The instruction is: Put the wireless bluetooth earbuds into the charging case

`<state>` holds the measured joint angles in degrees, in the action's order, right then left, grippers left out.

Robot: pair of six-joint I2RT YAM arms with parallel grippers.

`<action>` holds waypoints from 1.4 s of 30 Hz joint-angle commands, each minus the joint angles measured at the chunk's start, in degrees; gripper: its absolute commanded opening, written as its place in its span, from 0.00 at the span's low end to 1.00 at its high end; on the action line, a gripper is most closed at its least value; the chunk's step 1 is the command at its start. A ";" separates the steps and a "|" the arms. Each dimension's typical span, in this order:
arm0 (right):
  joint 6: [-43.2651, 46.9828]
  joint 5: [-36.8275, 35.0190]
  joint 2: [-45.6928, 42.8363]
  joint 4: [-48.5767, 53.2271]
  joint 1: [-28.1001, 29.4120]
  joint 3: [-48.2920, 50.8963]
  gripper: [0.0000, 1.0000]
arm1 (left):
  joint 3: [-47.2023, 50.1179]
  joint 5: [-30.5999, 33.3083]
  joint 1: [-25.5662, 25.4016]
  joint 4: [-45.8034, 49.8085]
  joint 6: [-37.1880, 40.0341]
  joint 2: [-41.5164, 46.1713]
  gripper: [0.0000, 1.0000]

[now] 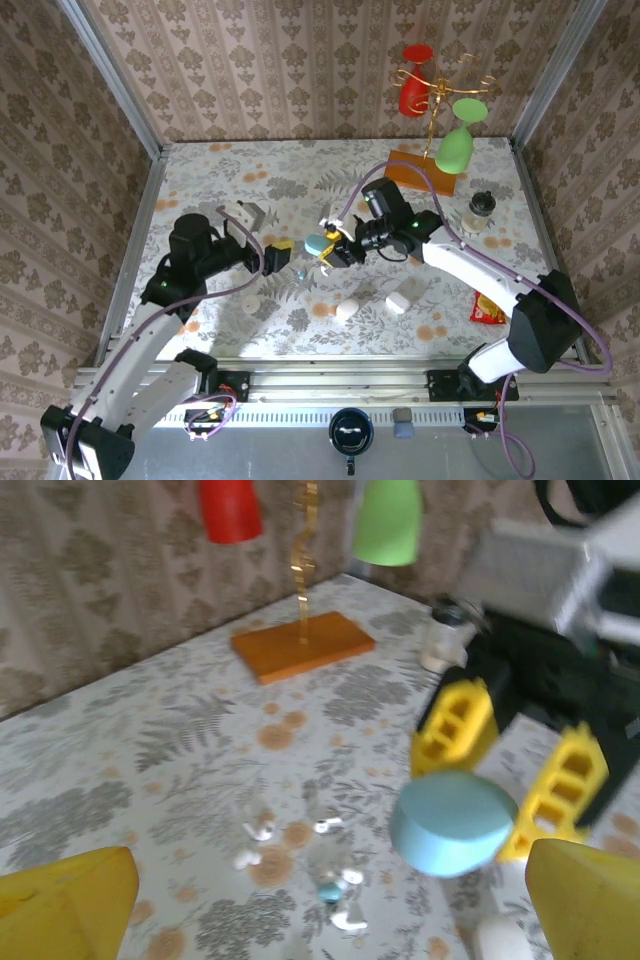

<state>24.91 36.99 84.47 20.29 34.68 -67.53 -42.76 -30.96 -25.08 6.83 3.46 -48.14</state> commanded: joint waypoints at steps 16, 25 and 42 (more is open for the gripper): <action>0.98 17.40 -4.31 10.82 -1.21 -10.72 0.13 | 3.40 -25.97 -3.22 -24.49 -4.51 -6.69 0.89; 1.70 16.76 -3.08 10.18 -0.99 -12.24 0.13 | 4.57 -28.38 -3.38 -29.45 -10.76 -8.65 0.75; 5.30 13.57 -1.41 14.86 -0.75 -13.72 0.12 | 4.43 -30.92 -3.48 -34.63 -15.97 -11.01 0.56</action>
<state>28.75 51.03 82.39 32.97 33.65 -79.15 -38.85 -60.07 -28.10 -24.97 -10.61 -59.09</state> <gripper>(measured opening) 0.382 0.570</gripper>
